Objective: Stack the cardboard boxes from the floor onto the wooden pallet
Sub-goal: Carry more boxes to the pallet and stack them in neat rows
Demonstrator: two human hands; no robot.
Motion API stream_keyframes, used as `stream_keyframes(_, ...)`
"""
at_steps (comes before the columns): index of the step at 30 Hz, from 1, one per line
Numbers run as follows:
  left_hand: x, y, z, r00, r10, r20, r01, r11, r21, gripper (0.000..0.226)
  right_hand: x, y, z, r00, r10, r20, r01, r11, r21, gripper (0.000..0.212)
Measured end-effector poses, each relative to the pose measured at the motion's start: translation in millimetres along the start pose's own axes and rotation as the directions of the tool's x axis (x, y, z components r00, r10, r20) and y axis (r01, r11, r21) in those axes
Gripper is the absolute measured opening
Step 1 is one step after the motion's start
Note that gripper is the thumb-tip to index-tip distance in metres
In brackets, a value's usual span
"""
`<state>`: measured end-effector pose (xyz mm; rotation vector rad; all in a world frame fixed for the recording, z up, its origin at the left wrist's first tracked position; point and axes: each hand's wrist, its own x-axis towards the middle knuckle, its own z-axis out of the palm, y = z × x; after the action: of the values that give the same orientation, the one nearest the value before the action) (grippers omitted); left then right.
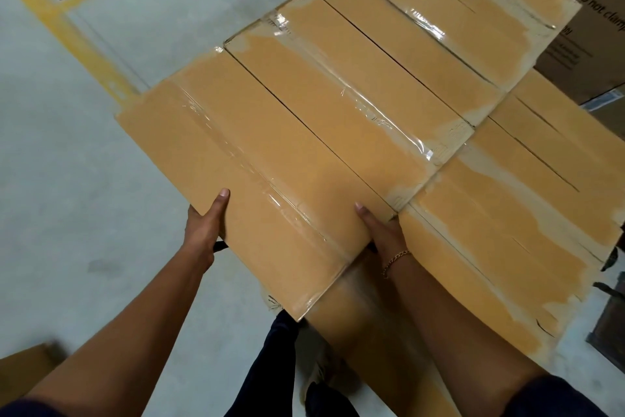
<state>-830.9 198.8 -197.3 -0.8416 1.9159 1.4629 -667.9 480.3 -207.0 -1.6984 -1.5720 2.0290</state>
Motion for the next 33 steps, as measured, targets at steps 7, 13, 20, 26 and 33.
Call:
stream_keyframes(7,1.2,-1.7,-1.2,1.000,-0.010,0.008,0.009,1.000,0.028,0.093,1.4,2.2,-0.9,1.000,-0.007,-0.004,0.007,1.000,-0.008,0.078)
stream_keyframes(13,-6.5,-2.1,0.8,1.000,-0.017,0.014,0.016,0.999,0.044,0.091,1.0,0.7,-6.7,1.000,0.023,-0.014,-0.023,0.998,-0.065,0.077)
stream_keyframes(20,-47.4,-10.0,-12.1,0.991,0.012,0.130,-0.014,1.000,0.016,0.092,-26.6,-5.3,-17.2,0.996,0.072,0.058,-0.069,0.996,-0.059,0.111)
stream_keyframes(26,-119.3,-24.2,-44.3,0.974,0.181,0.138,-0.188,0.981,0.038,0.085,-93.6,-7.1,-36.7,0.978,-0.185,0.092,0.207,0.860,-0.467,0.106)
stream_keyframes(33,-224.5,-79.9,-136.1,0.941,0.332,0.072,-0.339,0.932,0.131,0.083,-200.2,-5.2,-16.8,0.804,-0.276,0.526,0.585,0.524,-0.619,0.096)
